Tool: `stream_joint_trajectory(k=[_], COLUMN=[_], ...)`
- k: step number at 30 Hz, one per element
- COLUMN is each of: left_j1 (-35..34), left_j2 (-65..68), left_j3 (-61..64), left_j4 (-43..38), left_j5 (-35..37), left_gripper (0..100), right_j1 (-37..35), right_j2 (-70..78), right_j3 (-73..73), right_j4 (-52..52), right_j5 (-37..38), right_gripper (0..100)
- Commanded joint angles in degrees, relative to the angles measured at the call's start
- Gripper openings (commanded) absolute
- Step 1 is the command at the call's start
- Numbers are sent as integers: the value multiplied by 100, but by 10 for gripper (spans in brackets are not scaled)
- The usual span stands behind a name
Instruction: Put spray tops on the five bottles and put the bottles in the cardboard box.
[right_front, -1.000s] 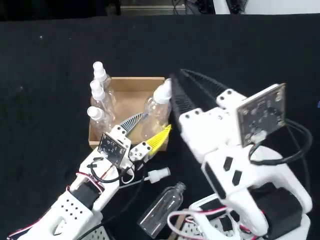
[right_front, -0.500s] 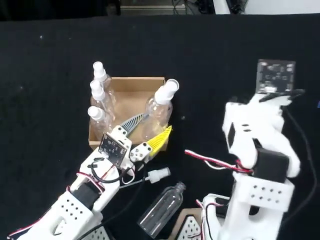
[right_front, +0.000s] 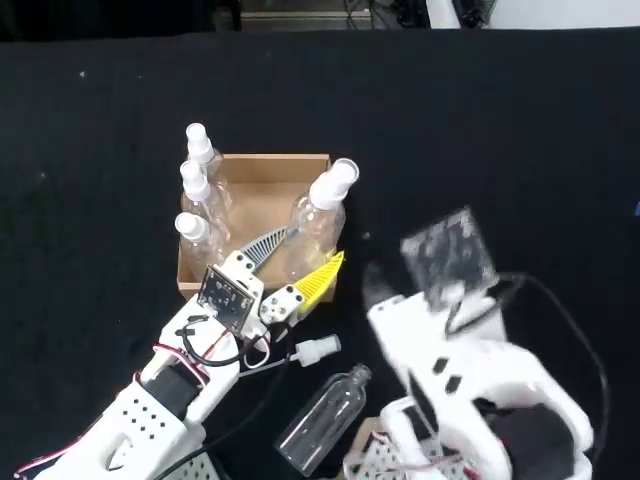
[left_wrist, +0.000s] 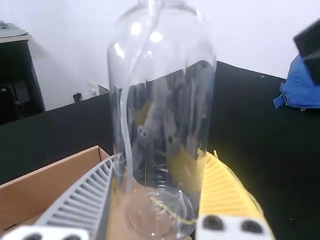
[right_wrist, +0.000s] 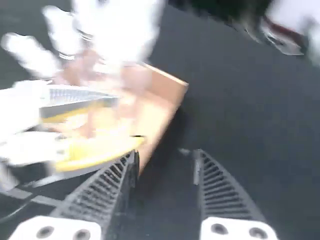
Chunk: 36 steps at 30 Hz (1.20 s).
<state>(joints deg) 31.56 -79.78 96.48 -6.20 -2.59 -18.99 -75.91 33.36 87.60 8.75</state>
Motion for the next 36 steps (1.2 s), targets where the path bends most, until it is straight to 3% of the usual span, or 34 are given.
stream_joint_trajectory(k=[1,4,13,19,27,36], left_j1=[4,-4,-22,-453,-215,-215], left_j2=[-79,-88,-88,-88,-44,-62], left_j3=[136,136,136,136,136,136], left_j4=[18,-18,-237,-466,-431,-422], left_j5=[-26,-26,-26,18,-26,9], left_gripper=[30,30,30,30,30,30], right_j1=[-1424,-1785,-1925,-1916,-1969,-1609], right_j2=[110,470,708,734,752,760], right_j3=[-391,-435,-409,207,1007,1218], right_j4=[18,-70,-1029,-1820,-3218,-3473], right_j5=[9,-211,-255,-615,-695,-686], right_gripper=[267,342,332,333,333,329])
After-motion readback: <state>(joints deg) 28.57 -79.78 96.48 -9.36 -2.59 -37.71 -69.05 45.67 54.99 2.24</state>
